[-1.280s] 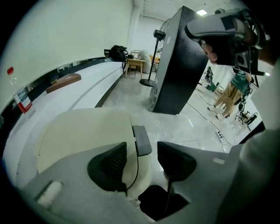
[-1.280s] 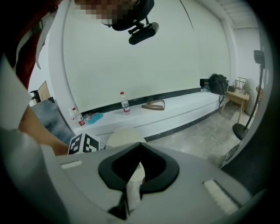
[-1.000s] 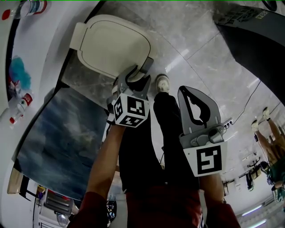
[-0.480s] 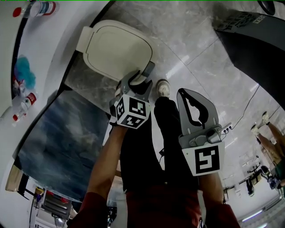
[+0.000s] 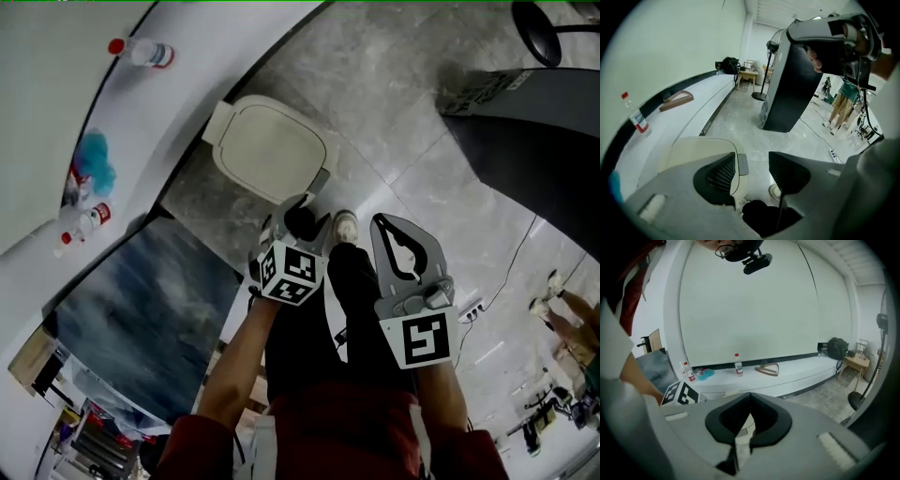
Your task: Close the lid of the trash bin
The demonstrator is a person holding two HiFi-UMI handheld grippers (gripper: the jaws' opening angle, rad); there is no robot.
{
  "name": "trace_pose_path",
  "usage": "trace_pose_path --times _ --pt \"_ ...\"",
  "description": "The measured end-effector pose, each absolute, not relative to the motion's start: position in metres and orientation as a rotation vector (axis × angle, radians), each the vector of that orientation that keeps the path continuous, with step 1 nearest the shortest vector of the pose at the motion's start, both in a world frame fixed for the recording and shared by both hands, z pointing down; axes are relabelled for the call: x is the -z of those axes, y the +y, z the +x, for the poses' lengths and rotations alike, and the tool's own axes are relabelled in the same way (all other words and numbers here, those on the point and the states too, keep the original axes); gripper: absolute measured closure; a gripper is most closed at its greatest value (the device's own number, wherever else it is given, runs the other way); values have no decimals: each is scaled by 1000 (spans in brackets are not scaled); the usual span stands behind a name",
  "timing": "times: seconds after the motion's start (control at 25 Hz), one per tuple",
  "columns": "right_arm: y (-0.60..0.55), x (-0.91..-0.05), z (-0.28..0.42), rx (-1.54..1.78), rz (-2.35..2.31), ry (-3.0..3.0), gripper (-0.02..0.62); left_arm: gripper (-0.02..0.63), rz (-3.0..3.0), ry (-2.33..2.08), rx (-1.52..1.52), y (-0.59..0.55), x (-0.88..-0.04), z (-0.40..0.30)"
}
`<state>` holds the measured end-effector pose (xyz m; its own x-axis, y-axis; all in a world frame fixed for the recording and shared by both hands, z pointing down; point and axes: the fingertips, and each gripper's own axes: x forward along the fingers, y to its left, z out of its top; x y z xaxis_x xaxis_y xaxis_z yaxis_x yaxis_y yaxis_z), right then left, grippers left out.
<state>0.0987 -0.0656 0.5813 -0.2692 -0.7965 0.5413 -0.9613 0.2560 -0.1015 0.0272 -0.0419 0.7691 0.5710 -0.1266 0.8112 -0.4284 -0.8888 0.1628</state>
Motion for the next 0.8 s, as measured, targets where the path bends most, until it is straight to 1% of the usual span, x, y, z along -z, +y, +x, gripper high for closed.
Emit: trace_pose_path --times 0.16,0.56,0.8 --pt "-65 -536 102 -533 1620 -2204 595 382 2479 -567 -1170 -47 -715 21" --pt "-60 -432 100 -287 1577 -2301 595 382 2525 -947 -883 -70 -562 0" --pt "-61 -369 97 -154 1559 -2374 595 382 2576 -1180 -708 -74 -466 -24"
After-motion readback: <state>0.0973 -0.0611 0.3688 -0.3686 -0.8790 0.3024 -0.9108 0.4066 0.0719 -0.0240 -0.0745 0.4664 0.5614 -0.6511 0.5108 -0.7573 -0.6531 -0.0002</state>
